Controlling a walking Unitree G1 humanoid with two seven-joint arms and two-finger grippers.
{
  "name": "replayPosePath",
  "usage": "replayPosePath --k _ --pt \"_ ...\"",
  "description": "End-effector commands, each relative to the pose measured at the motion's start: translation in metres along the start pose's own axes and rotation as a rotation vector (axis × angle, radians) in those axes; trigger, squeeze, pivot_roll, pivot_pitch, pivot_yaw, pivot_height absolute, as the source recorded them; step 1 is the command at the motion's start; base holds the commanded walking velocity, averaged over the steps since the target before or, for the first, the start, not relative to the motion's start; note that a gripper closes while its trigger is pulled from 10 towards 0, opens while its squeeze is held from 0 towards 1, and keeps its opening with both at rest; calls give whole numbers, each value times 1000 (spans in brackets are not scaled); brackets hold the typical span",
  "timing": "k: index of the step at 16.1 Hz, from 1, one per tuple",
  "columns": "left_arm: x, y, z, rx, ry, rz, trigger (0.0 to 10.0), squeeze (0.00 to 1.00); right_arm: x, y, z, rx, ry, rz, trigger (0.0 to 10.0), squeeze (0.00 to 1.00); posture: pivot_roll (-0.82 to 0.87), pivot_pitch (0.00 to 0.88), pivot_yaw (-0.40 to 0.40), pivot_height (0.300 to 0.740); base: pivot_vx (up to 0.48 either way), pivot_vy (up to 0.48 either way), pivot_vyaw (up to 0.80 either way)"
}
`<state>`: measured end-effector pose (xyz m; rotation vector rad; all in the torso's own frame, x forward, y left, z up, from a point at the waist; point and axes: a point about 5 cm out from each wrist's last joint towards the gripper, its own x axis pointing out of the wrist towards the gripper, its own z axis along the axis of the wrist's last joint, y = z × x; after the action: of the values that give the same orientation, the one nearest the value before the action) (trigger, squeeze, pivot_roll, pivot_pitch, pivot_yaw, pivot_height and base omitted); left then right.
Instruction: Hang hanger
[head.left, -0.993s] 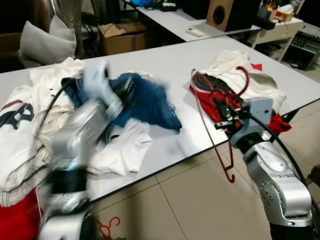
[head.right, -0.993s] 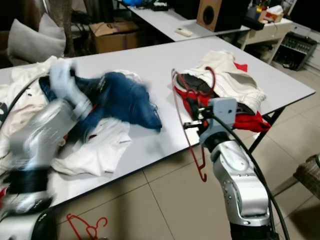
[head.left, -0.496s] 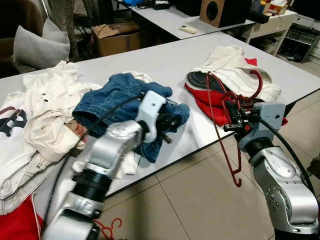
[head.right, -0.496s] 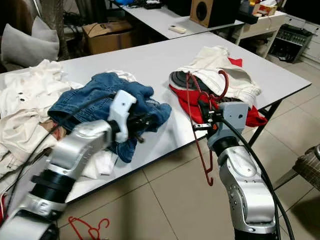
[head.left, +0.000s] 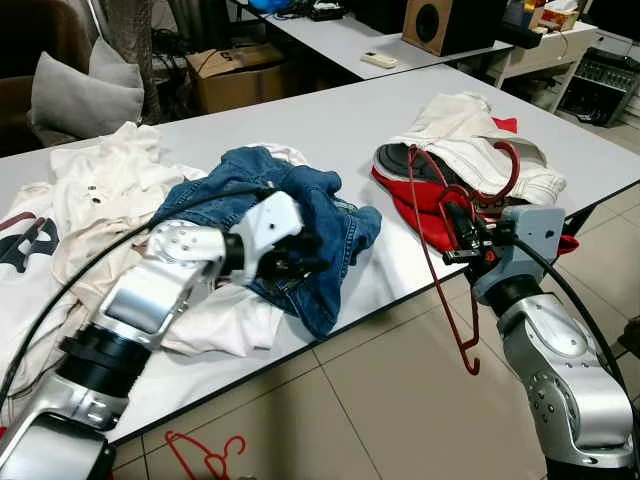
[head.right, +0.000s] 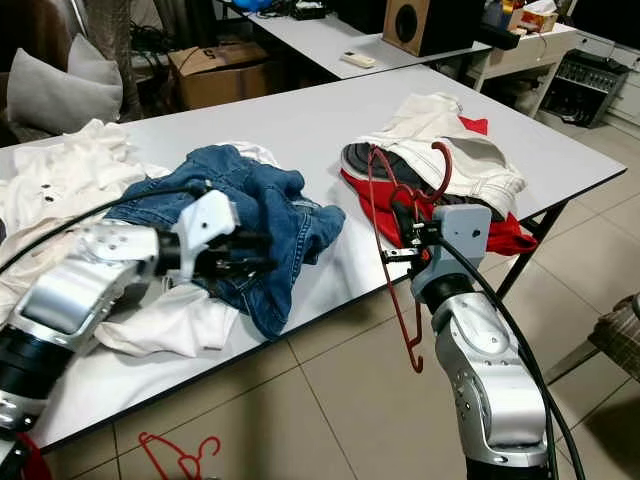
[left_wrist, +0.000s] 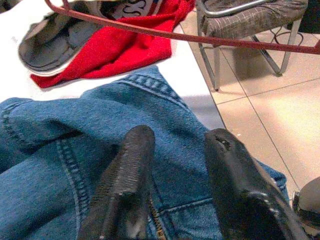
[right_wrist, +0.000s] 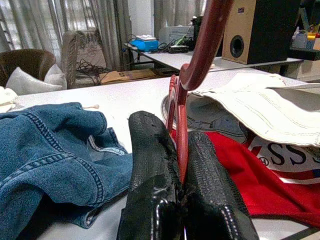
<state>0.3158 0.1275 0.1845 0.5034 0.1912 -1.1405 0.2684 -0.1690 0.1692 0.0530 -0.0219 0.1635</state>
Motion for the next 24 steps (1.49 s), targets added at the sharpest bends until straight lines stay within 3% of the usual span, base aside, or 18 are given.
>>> replayPosePath --k 1,3,5,6,8,12,16,18,20,22,23,24 --pt "-9 11 10 27 -25 29 10000 27 1 0 3 -14 -12 3 10000 0 -141 0 30 740 0 0 0" --pt "-25 28 -3 135 110 112 10000 0 -2 -2 4 -10 -16 -9 10000 0 -143 0 34 740 0 0 0" --pt "-44 39 -38 270 387 122 10000 0 -4 -2 -1 -13 -1 -6 10000 0 -137 0 26 740 0 0 0" --pt "-47 42 -51 321 482 132 10000 0 -2 -1 -2 -16 2 0 10000 0 -134 0 21 740 0 0 0" --pt "-46 53 -64 411 583 206 10000 0 1 1 -1 -21 -1 13 10000 0 -137 0 10 740 0 0 0" --pt "-49 65 -74 506 653 266 10000 0 -4 0 -14 -109 44 45 10000 0 -150 0 11 740 0 0 0" --pt "-43 71 -74 597 602 341 10000 0 -14 -3 -21 -99 59 17 10000 0 -156 0 14 740 0 0 0" --pt "-38 61 -67 633 466 280 10000 0 -18 -2 -23 -96 60 12 10000 0 -157 0 10 740 0 0 0" --pt "-41 53 -68 570 397 192 10000 0 -18 -2 -23 -95 59 14 10000 0 -155 0 7 740 0 0 0" --pt "-45 51 -70 568 390 158 10000 0 -19 -1 -24 -94 63 16 10000 0 -146 0 -3 740 0 0 0" --pt "-46 56 -66 582 357 229 10000 0 -19 -1 -25 -94 65 18 10000 0 -145 0 -3 740 0 0 0" --pt "-48 64 -53 599 253 358 10000 0 -20 0 -25 -93 66 20 10000 0 -148 0 -2 740 0 0 0"
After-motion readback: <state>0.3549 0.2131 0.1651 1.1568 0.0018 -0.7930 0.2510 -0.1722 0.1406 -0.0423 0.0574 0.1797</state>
